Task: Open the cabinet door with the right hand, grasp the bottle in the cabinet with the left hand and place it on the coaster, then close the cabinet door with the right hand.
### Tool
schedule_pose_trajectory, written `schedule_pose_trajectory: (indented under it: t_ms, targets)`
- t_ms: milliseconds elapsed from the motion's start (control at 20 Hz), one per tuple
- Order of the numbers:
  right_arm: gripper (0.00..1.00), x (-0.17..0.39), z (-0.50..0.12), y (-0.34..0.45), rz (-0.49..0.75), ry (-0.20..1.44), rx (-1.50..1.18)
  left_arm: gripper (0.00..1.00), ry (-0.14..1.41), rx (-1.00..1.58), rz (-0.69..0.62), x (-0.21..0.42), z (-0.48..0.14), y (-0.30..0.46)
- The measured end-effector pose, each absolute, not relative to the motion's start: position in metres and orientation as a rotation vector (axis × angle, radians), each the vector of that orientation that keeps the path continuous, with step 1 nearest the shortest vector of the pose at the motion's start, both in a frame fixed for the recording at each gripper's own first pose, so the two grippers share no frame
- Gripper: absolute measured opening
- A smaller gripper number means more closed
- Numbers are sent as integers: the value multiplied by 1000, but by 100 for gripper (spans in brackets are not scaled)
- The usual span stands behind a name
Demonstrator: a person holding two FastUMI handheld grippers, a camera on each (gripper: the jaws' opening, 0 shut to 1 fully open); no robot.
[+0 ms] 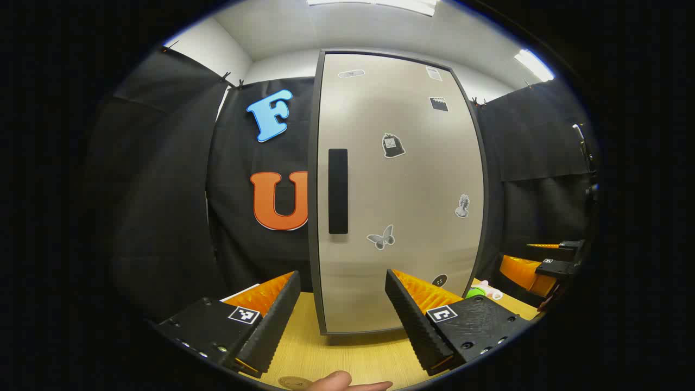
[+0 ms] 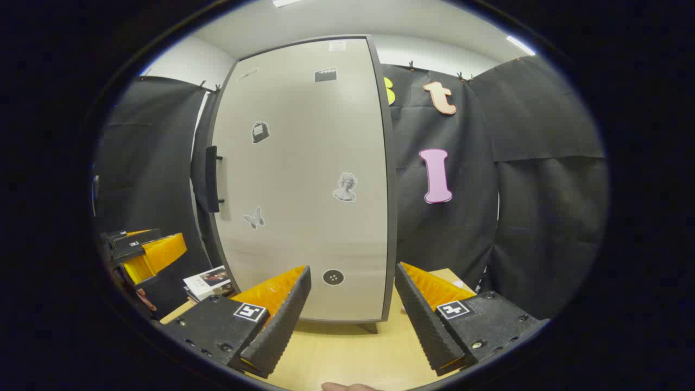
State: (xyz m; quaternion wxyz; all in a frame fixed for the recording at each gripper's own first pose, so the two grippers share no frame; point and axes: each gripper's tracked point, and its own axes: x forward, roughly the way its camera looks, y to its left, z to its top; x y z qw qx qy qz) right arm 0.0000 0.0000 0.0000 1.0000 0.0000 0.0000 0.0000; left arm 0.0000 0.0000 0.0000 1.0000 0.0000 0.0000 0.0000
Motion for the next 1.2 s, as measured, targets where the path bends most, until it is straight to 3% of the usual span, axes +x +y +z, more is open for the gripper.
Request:
schedule_pose_trajectory:
  t_ms: [150,200,650,700,800,1200]
  targets:
    - [99,0,0,0,1,0,3,95,0,1,2,-1,-1,2]
    - [94,0,0,1,2,1,4,95,-1,-2,4,-3,-1,2]
    - [95,-2,4,8,18,-2,9,95,-4,2,12,-10,4,4]
    - [99,-2,7,10,21,-7,8,95,-6,1,10,-11,4,4]
    - [94,-1,11,14,31,-18,2,95,-13,4,12,-11,4,5]
    - [94,0,20,19,48,-30,3,95,-18,6,12,-15,5,4]
